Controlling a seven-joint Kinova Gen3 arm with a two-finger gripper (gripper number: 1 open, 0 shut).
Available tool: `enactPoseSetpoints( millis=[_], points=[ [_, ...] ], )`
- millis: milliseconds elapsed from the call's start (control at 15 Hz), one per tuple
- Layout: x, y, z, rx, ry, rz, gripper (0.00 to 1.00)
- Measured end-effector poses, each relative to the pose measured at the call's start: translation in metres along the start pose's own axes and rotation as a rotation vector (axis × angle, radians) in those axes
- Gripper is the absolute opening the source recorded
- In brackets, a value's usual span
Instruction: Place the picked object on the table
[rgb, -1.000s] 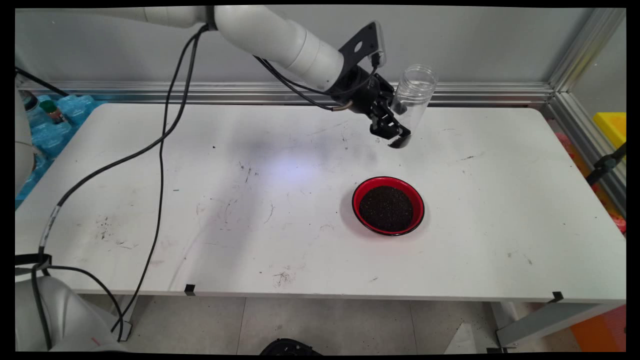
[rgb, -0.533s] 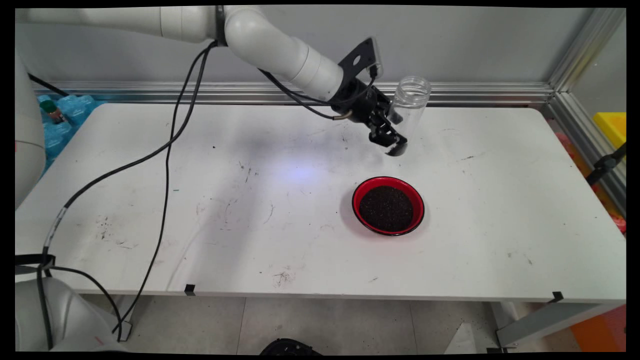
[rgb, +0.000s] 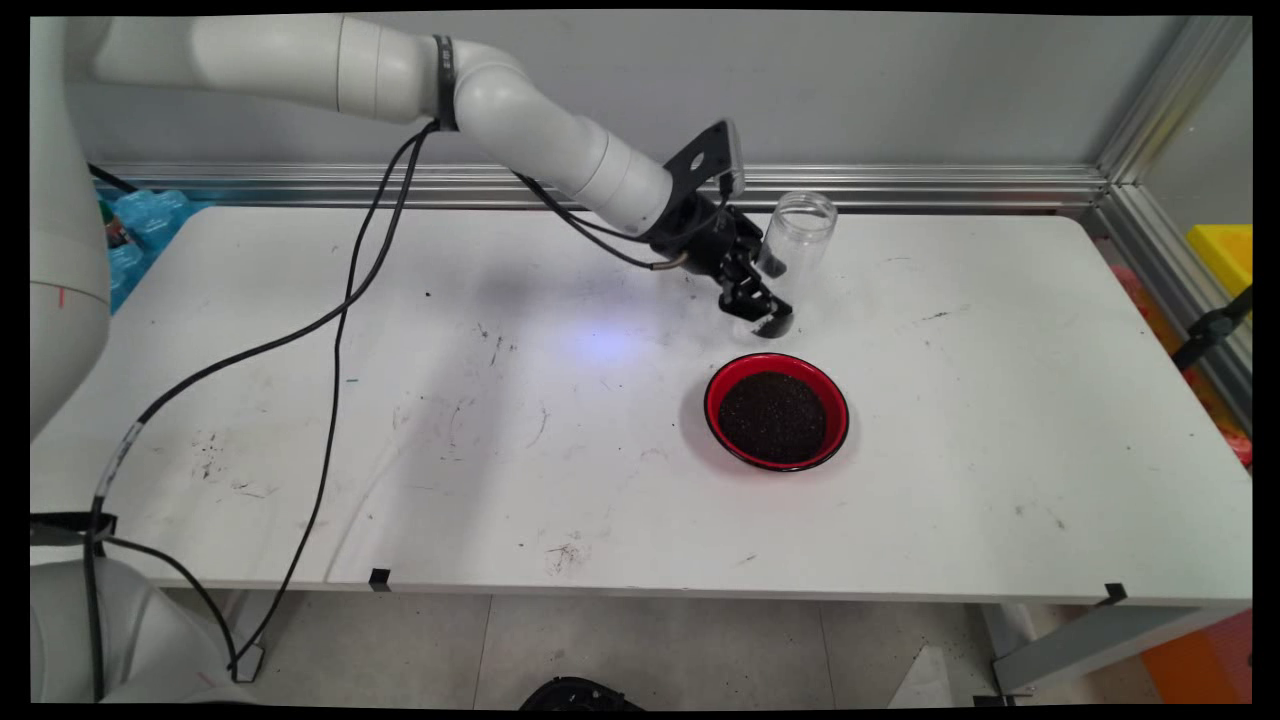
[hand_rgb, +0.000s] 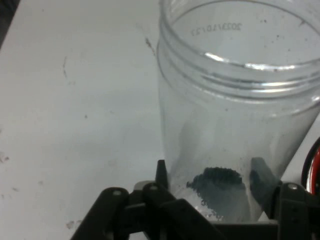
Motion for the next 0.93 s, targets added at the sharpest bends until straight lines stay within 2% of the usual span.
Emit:
enactPoseSetpoints(
  millis=[267,933],
  points=[
    [-0.013,-0.003,0.007,-0.012,-0.002,-0.014,0.0],
    [-0.028,-0.009,0.012,-0.029,0.007,-0.011,0.0]
  ],
)
